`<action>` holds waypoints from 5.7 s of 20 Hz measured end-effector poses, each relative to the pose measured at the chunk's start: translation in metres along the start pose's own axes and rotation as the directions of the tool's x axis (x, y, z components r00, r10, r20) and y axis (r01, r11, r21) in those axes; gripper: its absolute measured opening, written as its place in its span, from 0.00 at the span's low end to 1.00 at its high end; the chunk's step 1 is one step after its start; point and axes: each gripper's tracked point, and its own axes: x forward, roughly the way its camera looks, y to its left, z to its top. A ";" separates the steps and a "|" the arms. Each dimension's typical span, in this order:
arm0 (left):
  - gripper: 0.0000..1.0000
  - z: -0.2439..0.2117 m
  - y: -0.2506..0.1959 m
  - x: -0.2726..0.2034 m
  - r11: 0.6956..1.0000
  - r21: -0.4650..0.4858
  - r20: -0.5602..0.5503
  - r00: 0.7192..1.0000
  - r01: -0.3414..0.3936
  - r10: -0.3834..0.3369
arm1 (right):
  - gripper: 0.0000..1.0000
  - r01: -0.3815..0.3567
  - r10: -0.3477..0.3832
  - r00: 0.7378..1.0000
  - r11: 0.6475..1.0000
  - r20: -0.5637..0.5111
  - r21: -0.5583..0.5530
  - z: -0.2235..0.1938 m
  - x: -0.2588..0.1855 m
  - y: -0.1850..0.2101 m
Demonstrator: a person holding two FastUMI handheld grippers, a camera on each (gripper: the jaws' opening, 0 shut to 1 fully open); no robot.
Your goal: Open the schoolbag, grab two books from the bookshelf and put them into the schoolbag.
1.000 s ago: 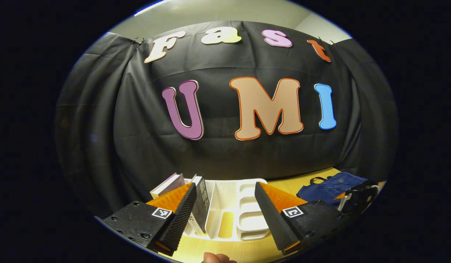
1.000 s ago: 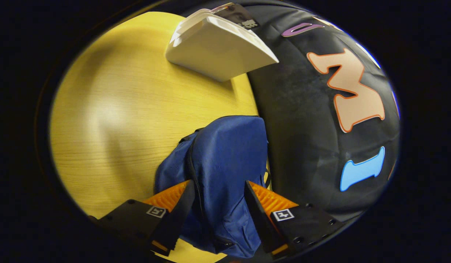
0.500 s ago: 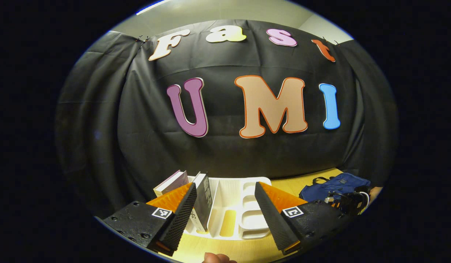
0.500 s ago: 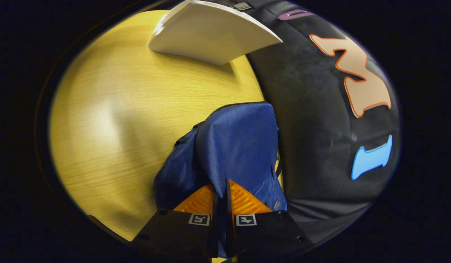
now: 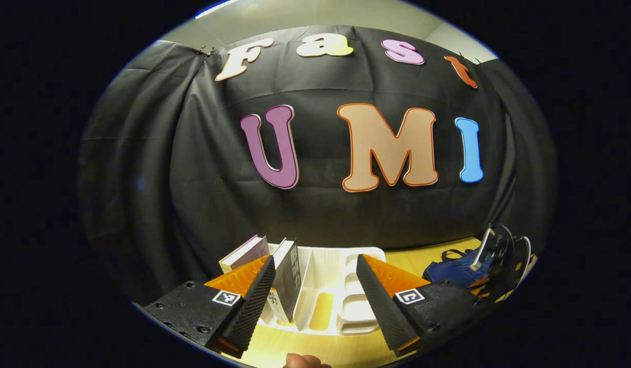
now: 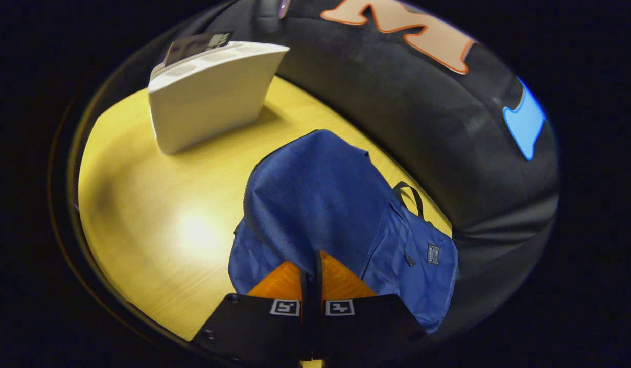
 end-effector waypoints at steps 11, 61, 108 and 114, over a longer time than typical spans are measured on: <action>0.94 0.008 0.018 0.017 0.999 -0.006 -0.005 0.999 -0.039 0.039 | 0.00 -0.050 -0.065 0.977 0.852 0.201 0.521 0.044 -0.063 -0.086; 0.35 -0.137 0.074 0.141 0.978 -0.001 -0.853 0.510 0.207 -0.109 | 0.02 -0.159 -0.154 0.941 0.585 0.301 0.795 0.036 -0.086 -0.121; 0.34 -0.058 -0.277 0.115 0.479 -0.870 -0.390 0.430 0.117 -0.814 | 0.04 -0.181 -0.151 0.936 0.565 0.317 0.805 0.037 -0.088 -0.121; 0.32 -0.107 -0.354 0.112 0.452 -0.889 -0.399 0.368 0.070 -0.840 | 0.04 -0.201 -0.179 0.920 0.550 0.349 0.811 0.039 -0.089 -0.124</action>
